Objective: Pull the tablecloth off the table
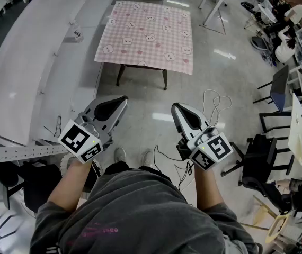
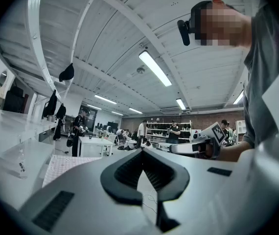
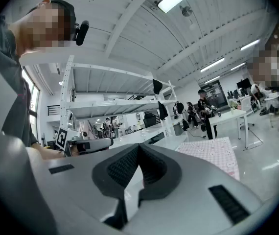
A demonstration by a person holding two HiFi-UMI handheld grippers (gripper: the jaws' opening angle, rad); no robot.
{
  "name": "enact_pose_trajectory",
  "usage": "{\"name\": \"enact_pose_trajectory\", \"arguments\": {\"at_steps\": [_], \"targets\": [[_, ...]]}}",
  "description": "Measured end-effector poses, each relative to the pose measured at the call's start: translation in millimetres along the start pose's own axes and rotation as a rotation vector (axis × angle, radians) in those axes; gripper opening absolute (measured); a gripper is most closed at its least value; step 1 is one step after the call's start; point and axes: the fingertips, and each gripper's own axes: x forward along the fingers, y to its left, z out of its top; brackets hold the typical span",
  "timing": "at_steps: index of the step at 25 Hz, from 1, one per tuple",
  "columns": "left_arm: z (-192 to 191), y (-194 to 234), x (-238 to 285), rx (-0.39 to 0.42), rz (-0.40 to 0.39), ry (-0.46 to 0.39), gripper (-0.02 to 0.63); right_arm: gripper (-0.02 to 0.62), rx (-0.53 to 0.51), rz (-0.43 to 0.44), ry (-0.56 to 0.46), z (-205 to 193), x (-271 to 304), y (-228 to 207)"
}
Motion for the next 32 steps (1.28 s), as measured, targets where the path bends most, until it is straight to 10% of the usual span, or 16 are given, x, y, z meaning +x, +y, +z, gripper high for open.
{"name": "enact_pose_trajectory", "arguments": {"at_steps": [32], "targets": [[-37,-60,29,-0.014,0.097,0.006,0.000,-0.008,0.065,0.063,0.014,-24,-65,-46]]}}
